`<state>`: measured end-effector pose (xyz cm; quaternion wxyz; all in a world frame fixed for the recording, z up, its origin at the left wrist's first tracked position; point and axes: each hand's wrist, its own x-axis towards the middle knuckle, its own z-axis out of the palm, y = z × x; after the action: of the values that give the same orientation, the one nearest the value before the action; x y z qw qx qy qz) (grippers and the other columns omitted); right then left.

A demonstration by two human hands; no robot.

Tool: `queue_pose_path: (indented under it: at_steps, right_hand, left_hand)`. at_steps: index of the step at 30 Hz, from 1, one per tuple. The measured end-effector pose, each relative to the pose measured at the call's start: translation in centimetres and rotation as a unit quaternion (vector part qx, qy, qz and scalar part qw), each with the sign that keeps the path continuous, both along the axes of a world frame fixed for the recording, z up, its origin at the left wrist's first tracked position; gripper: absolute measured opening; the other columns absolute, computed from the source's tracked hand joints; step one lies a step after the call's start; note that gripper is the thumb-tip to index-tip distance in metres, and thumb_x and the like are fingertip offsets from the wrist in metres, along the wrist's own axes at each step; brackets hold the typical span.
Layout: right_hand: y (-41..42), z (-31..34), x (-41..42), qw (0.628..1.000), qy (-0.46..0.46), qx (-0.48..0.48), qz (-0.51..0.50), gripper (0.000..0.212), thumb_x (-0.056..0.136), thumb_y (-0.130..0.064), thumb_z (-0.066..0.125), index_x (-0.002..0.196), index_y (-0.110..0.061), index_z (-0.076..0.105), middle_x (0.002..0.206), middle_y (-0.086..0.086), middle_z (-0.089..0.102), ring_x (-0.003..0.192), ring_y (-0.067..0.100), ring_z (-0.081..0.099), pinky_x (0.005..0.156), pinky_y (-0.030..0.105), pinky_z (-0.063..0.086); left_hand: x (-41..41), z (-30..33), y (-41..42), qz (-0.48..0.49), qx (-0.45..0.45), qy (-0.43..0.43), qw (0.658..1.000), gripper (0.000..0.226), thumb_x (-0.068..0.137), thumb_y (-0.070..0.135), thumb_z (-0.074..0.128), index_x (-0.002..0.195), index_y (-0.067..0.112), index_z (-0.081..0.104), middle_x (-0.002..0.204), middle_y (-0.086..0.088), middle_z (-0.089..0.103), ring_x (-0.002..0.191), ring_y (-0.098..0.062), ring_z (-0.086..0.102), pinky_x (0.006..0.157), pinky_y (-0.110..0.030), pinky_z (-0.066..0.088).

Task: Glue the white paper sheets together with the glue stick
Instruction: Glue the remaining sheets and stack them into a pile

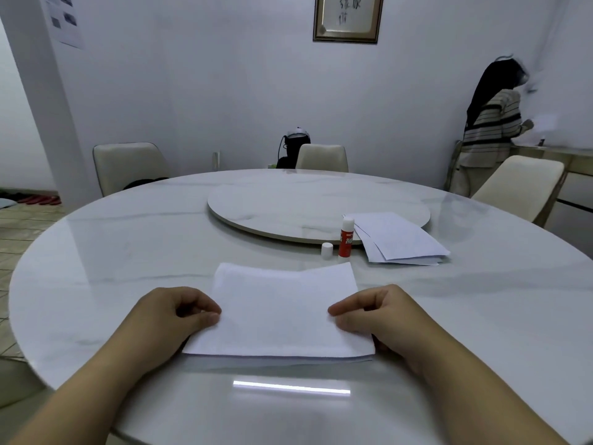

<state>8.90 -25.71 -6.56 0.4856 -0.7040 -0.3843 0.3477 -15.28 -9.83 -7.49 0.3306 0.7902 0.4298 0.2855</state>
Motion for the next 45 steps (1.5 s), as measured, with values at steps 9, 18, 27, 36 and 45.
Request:
queue_pose_path:
  at_steps: [9,18,27,36,45]
  right_hand:
    - [0.13,-0.5,0.33,0.995,-0.082,-0.035,0.04,0.017,0.074,-0.019,0.073,0.079,-0.035,0.079,0.052,-0.004,0.046,0.049,0.014,0.044,0.051,0.017,0.036]
    - [0.35,-0.87,0.5,0.992,-0.111,-0.023,0.061,0.015,0.072,-0.024,0.073,0.079,-0.035,0.078,0.068,0.006,0.05,0.06,0.019,0.046,0.057,0.024,0.038]
    - [0.38,-0.83,0.44,0.987,-0.15,-0.025,0.056,0.017,0.073,-0.022,0.072,0.077,-0.037,0.078,0.05,-0.008,0.039,0.045,0.011,0.038,0.043,0.016,0.033]
    - [0.44,-0.78,0.32,0.987,-0.147,-0.036,0.05,0.018,0.072,-0.019,0.071,0.077,-0.035,0.078,0.039,-0.014,0.037,0.038,0.008,0.037,0.04,0.015,0.033]
    - [0.41,-0.76,0.29,0.984,-0.164,-0.049,0.042,0.019,0.069,-0.017,0.071,0.076,-0.034,0.078,0.037,-0.013,0.039,0.036,0.006,0.039,0.038,0.013,0.033]
  left_hand:
    - [-0.58,-0.07,0.14,-0.037,0.014,0.022,0.999,0.017,0.07,0.022,0.08,0.066,0.037,0.073,0.057,0.015,0.063,0.053,0.002,0.055,0.051,-0.002,0.037]
    - [-0.67,-0.24,0.02,-0.043,0.044,0.027,0.998,0.019,0.068,0.017,0.081,0.062,0.034,0.072,0.049,0.013,0.056,0.048,-0.001,0.051,0.051,-0.006,0.036]
    - [-0.46,-0.4,0.12,-0.041,0.065,0.032,0.997,0.019,0.071,0.018,0.079,0.064,0.034,0.071,0.05,0.015,0.057,0.052,0.001,0.052,0.054,-0.005,0.037]
    - [-0.5,-0.43,0.01,-0.043,0.076,0.04,0.995,0.019,0.071,0.018,0.078,0.065,0.035,0.071,0.047,0.014,0.054,0.049,0.001,0.05,0.054,-0.006,0.037]
    - [-0.79,-0.5,0.22,-0.055,0.058,0.049,0.996,0.018,0.071,0.022,0.078,0.067,0.037,0.071,0.052,0.016,0.056,0.05,0.0,0.051,0.054,-0.006,0.037]
